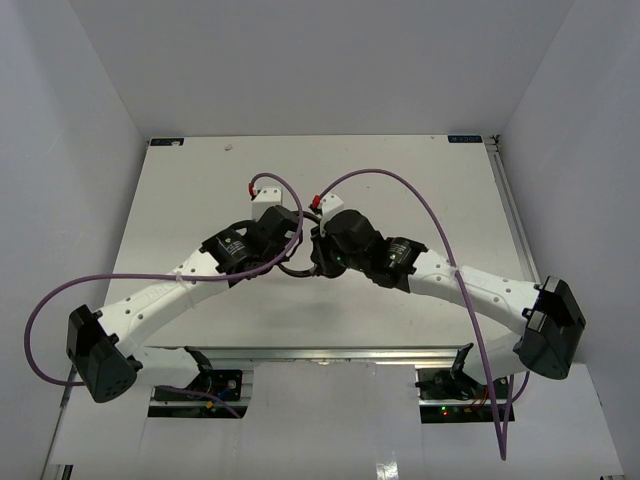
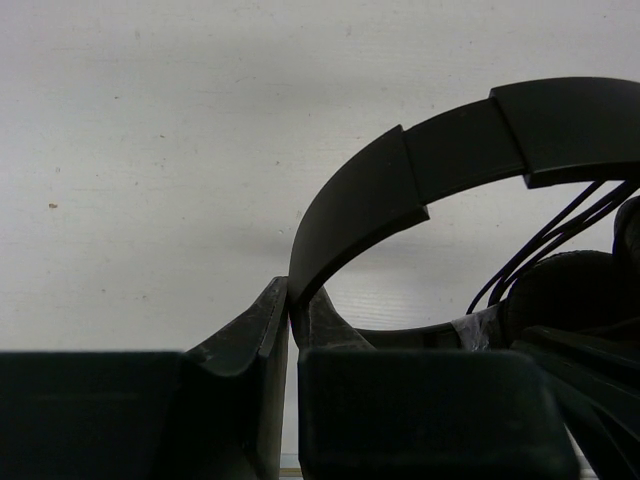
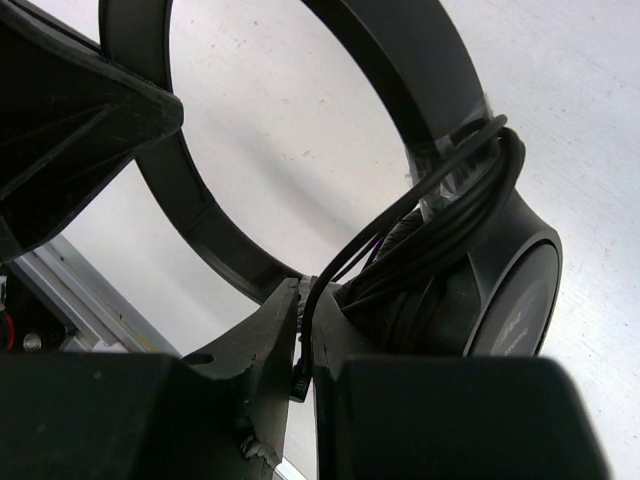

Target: Wrap the headphones

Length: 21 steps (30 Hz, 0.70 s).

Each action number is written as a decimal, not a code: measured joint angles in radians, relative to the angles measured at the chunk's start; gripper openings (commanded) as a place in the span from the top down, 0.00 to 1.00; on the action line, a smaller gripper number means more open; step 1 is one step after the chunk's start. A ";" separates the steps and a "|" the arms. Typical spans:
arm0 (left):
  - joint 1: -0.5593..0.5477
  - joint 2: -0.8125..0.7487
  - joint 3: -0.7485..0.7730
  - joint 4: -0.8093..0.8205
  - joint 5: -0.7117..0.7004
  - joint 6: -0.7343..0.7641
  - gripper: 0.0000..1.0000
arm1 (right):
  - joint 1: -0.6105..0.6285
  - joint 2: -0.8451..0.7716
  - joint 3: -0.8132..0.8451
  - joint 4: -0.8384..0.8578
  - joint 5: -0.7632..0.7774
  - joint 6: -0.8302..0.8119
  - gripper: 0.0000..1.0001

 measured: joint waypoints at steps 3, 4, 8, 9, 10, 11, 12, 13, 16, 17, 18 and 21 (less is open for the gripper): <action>0.000 -0.005 -0.004 0.004 -0.001 -0.005 1.00 | 0.015 0.000 0.004 0.000 0.042 0.009 0.83; 0.000 -0.005 -0.006 0.007 0.000 -0.006 1.00 | 0.018 0.000 0.004 -0.001 0.055 0.011 0.83; 0.000 -0.006 -0.012 0.017 -0.001 -0.013 1.00 | 0.027 0.000 0.004 -0.003 0.094 0.016 0.82; 0.000 -0.006 -0.012 0.019 -0.001 -0.013 1.00 | 0.029 0.000 0.004 -0.003 0.102 0.016 0.82; 0.000 -0.006 -0.012 0.020 -0.001 -0.014 1.00 | 0.030 0.000 0.004 -0.003 0.108 0.016 0.81; 0.000 -0.006 -0.012 0.021 -0.001 -0.014 1.00 | 0.030 0.000 0.004 -0.003 0.112 0.017 0.80; 0.000 -0.007 -0.012 0.021 -0.001 -0.014 1.00 | 0.031 0.000 0.004 -0.003 0.115 0.017 0.79; 0.000 -0.007 -0.012 0.021 -0.001 -0.014 1.00 | 0.031 0.000 0.004 -0.003 0.118 0.017 0.78; 0.000 -0.007 -0.012 0.022 -0.001 -0.019 1.00 | 0.033 -0.006 0.004 -0.005 0.125 0.019 0.76; 0.000 -0.007 -0.012 0.023 -0.001 -0.020 1.00 | 0.034 -0.011 0.004 -0.006 0.126 0.019 0.76; 0.000 -0.007 -0.012 0.025 -0.001 -0.022 1.00 | 0.035 -0.016 0.004 -0.007 0.127 0.019 0.76; 0.000 -0.012 -0.012 0.028 -0.001 -0.025 1.00 | 0.035 -0.035 0.004 -0.007 0.128 0.015 0.76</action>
